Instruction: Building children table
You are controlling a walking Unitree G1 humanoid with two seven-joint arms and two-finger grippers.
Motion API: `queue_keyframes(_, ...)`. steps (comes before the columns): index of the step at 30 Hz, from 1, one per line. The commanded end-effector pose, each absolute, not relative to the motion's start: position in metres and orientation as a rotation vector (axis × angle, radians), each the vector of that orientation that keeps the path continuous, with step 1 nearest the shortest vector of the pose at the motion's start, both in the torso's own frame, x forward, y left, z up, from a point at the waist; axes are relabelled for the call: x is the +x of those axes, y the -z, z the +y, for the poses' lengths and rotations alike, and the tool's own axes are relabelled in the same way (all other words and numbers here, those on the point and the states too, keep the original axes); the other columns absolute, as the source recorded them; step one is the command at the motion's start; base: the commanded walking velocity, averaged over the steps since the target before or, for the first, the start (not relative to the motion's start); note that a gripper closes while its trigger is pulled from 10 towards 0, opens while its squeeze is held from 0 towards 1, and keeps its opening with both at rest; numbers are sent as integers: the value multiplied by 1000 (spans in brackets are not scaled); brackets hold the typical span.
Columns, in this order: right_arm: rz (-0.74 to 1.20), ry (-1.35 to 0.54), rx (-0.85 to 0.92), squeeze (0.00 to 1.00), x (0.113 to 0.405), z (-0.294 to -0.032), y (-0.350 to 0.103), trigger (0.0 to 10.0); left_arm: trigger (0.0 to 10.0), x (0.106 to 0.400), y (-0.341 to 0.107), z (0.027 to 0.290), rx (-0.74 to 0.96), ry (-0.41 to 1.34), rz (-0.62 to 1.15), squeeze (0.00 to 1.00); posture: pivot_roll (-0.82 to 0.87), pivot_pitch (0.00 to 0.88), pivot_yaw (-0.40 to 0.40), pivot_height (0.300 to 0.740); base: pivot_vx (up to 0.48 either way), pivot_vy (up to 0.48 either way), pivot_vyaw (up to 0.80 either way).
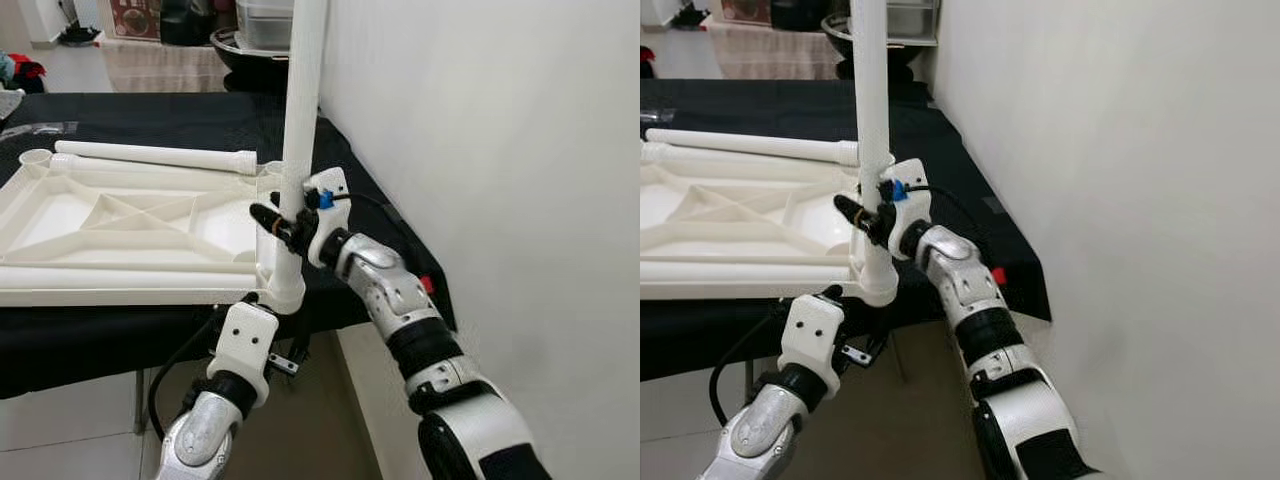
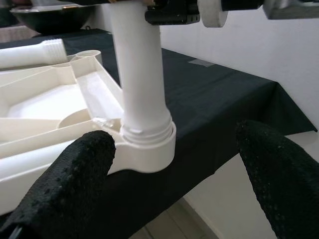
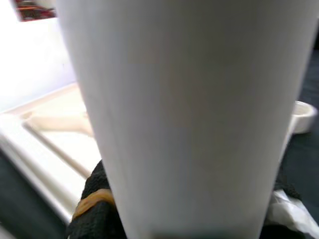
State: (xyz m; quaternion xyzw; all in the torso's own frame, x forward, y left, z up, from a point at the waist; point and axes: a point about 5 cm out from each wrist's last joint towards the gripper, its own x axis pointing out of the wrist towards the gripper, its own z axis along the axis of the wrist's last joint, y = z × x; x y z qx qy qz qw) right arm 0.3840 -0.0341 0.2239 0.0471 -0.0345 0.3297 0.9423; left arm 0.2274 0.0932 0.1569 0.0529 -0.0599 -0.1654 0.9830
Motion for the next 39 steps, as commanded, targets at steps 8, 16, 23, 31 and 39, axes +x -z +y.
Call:
queue_keyframes(8,138,193,214,0,401,-107,-195,0,10000,227,-155,90,100,340,-117,0,71,70,-128,740,0,0,0)
queue_keyframes(16,54,81,237,0,403,-79,-209,10000,10000,228,-156,90,103,341,-118,0,74,64,-128,740,0,0,0)
queue_keyframes(23,-28,13,212,1000,399,-69,-217,10000,10000,229,-156,89,101,343,-119,0,68,63,-131,740,0,0,0)
queue_keyframes(31,-83,-169,233,0,391,-62,-216,10000,10000,228,-155,90,98,342,-113,0,71,70,-129,740,0,0,0)
queue_keyframes(39,-85,-269,235,0,388,-67,-210,10000,10000,226,-147,92,104,357,-60,0,68,73,-128,740,0,0,0)
